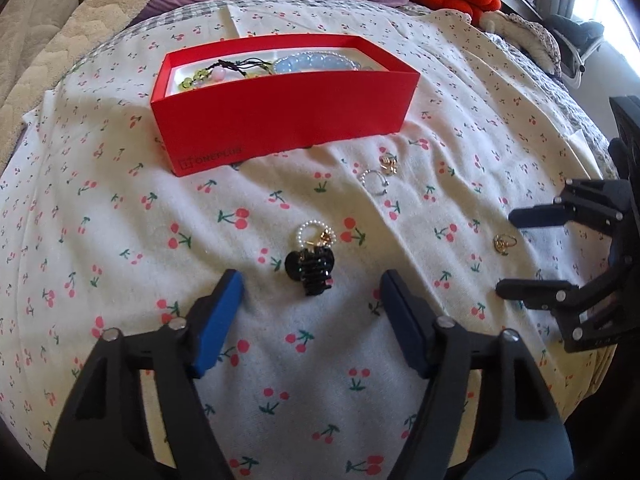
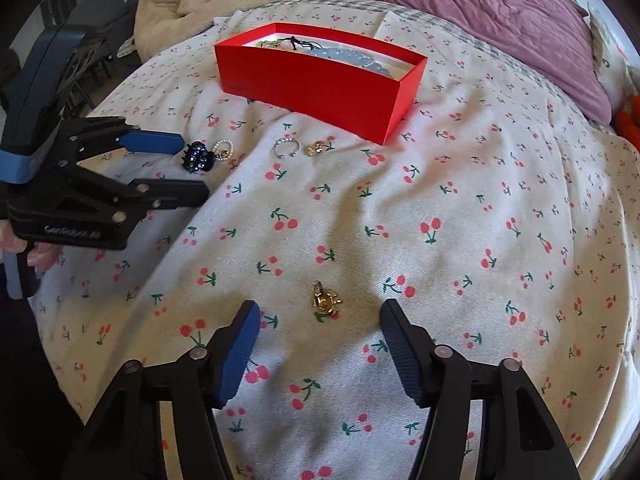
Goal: Organize jewelry
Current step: 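Grasp the black bow charm with the left tool while the right tool approaches the gold charm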
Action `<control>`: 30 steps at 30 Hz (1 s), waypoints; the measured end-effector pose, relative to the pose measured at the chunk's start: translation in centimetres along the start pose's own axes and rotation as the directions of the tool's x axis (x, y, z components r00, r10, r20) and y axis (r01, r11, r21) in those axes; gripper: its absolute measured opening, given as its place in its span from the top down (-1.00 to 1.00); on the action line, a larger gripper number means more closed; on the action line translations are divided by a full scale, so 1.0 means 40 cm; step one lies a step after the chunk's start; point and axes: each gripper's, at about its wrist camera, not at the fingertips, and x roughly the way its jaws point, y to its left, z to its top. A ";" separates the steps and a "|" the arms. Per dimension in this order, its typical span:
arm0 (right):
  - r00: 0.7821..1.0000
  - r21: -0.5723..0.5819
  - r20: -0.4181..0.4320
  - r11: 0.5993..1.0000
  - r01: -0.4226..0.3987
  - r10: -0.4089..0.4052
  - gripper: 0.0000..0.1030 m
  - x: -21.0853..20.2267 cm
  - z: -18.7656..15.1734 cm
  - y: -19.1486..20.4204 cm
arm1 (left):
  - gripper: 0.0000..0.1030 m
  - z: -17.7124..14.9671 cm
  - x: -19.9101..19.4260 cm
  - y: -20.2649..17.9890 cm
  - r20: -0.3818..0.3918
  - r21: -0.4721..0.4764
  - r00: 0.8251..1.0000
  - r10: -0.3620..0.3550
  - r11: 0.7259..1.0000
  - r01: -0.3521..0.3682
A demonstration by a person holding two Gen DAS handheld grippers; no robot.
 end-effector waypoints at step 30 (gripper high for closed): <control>0.998 0.050 -0.032 0.998 -0.049 0.050 0.75 0.014 0.043 -0.007 | 0.47 0.016 -0.026 0.008 -0.028 -0.068 0.999 -0.035 0.997 0.033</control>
